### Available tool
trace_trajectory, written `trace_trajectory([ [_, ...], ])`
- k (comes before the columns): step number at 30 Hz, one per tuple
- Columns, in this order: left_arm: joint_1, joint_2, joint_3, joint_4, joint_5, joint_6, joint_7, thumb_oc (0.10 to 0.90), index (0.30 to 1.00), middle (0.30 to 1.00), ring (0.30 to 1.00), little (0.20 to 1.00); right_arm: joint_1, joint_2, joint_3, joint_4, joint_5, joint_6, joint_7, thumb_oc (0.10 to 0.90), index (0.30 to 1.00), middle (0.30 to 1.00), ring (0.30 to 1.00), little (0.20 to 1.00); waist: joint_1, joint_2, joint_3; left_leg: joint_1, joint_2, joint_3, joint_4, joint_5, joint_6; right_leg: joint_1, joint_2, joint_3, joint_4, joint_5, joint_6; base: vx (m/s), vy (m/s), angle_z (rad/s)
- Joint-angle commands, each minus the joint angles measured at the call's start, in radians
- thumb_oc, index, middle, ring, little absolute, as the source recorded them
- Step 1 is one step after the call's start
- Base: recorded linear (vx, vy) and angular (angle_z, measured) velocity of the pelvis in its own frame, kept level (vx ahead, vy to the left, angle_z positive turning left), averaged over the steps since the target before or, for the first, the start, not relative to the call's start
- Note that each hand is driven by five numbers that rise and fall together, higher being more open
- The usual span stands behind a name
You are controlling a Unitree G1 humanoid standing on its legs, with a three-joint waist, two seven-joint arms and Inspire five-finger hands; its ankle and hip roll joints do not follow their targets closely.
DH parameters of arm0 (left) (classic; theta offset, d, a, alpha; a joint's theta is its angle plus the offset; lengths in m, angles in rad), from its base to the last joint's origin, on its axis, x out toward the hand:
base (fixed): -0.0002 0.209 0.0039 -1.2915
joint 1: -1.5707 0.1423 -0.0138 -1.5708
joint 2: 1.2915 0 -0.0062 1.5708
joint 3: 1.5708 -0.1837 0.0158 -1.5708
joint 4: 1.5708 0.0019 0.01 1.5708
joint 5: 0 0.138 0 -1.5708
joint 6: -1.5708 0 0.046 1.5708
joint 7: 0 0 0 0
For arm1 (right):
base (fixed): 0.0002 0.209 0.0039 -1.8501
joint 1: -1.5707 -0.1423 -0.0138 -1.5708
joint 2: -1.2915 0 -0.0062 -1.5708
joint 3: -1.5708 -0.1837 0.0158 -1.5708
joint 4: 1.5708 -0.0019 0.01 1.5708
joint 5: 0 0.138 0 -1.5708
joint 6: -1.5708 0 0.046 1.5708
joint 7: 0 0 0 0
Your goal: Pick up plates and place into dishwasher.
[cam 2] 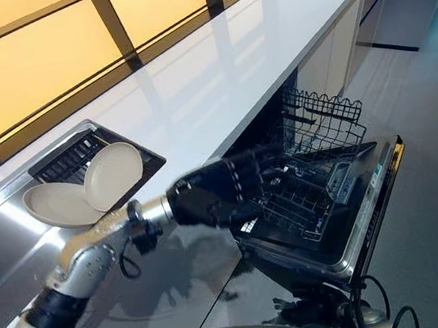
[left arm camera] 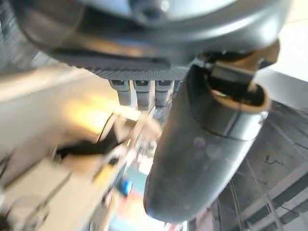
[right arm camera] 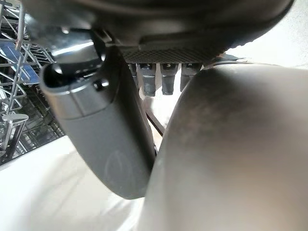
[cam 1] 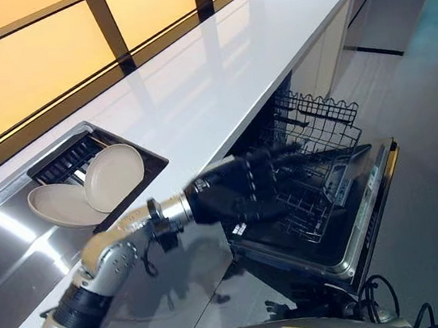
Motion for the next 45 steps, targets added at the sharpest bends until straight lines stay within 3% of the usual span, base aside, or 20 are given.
trace_trajectory([
  [1,-0.229,0.024,0.111,-0.009,-0.1,-0.162,0.05,0.8,0.9,0.9,0.9,0.9,-0.033,0.064,0.038,0.009,0.023,-0.014,0.005,0.8,0.9,0.9,0.9,0.9,-0.004,-0.033,-0.005,0.008,-0.097,0.011,0.007,-0.061,0.064,0.045,0.008,-0.01,0.01,-0.025,0.035,0.02,-0.007,0.09],
  [10,-0.406,0.122,0.204,0.156,-0.103,-0.314,0.302,0.8,0.9,0.9,0.9,0.9,-0.059,0.069,0.05,0.048,0.04,0.002,0.001,0.8,0.9,0.9,0.9,0.9,0.001,-0.026,-0.021,0.002,-0.097,0.018,0.007,-0.049,0.057,0.04,0.012,-0.023,0.01,-0.022,0.03,-0.01,-0.002,0.02],
  [14,-0.548,0.232,0.21,0.394,-0.036,-0.376,0.431,0.8,0.9,0.9,0.9,0.9,-0.071,0.059,0.064,0.066,0.05,0.007,0.004,0.8,0.9,0.9,0.9,0.9,-0.002,-0.011,-0.03,0.001,-0.097,0.027,0.007,-0.048,0.052,0.037,0.014,-0.026,0.01,-0.024,0.032,0.02,0.001,0.0],
  [21,-0.763,0.401,0.127,0.723,0.174,-0.35,0.559,0.8,0.9,0.9,0.9,0.9,-0.082,0.045,0.07,0.086,0.043,0.001,0.0,0.8,0.9,0.9,0.9,0.9,-0.005,0.009,-0.043,-0.001,-0.097,0.039,0.007,-0.047,0.048,0.035,0.016,-0.029,0.01,-0.029,0.038,0.05,0.006,0.0],
  [25,-0.882,0.501,-0.015,0.947,0.325,-0.383,0.519,0.8,0.9,0.9,0.9,0.9,-0.072,0.039,0.083,0.089,0.039,-0.006,-0.008,0.8,0.9,0.9,0.9,0.9,-0.01,0.021,-0.043,0.002,-0.097,0.045,0.007,-0.054,0.05,0.037,0.013,-0.031,0.01,-0.033,0.046,0.09,0.01,0.03],
  [30,-0.987,0.576,-0.149,1.06,0.507,-0.404,0.505,0.8,0.9,0.9,0.9,0.9,-0.053,0.033,0.08,0.093,0.028,-0.013,-0.014,0.8,0.9,0.9,0.9,0.9,-0.02,0.029,-0.037,0.001,-0.099,0.054,0.007,-0.052,0.051,0.033,0.01,-0.028,0.01,-0.025,0.053,0.06,0.029,0.02],
  [34,-1.083,0.62,-0.287,1.12,0.549,-0.37,0.436,0.8,0.9,0.9,0.9,0.9,-0.032,0.02,0.077,0.086,0.011,-0.027,-0.019,0.8,0.9,0.9,0.9,0.9,-0.031,0.029,-0.025,-0.001,-0.102,0.064,0.007,-0.051,0.052,0.028,0.007,-0.024,0.01,-0.017,0.061,0.08,0.065,0.03],
  [39,-1.087,0.625,-0.32,1.144,0.563,-0.354,0.366,0.8,0.9,0.9,0.9,0.9,-0.011,0.004,0.083,0.065,-0.036,-0.065,0.004,0.8,0.9,0.9,0.9,0.9,-0.041,0.022,-0.013,-0.005,-0.107,0.064,0.007,-0.054,0.055,0.02,0.005,-0.017,0.01,-0.011,0.067,0.06,0.065,0.03],
  [45,-1.07,0.623,-0.318,1.171,0.639,-0.374,0.32,0.8,0.9,0.9,0.9,0.9,0.002,-0.013,0.079,0.052,-0.035,-0.055,0.005,0.8,0.9,0.9,0.9,0.9,-0.051,0.016,0.005,-0.011,-0.11,0.067,0.007,-0.057,0.059,0.007,0.002,-0.01,0.011,-0.007,0.071,0.02,0.056,-0.01],
])
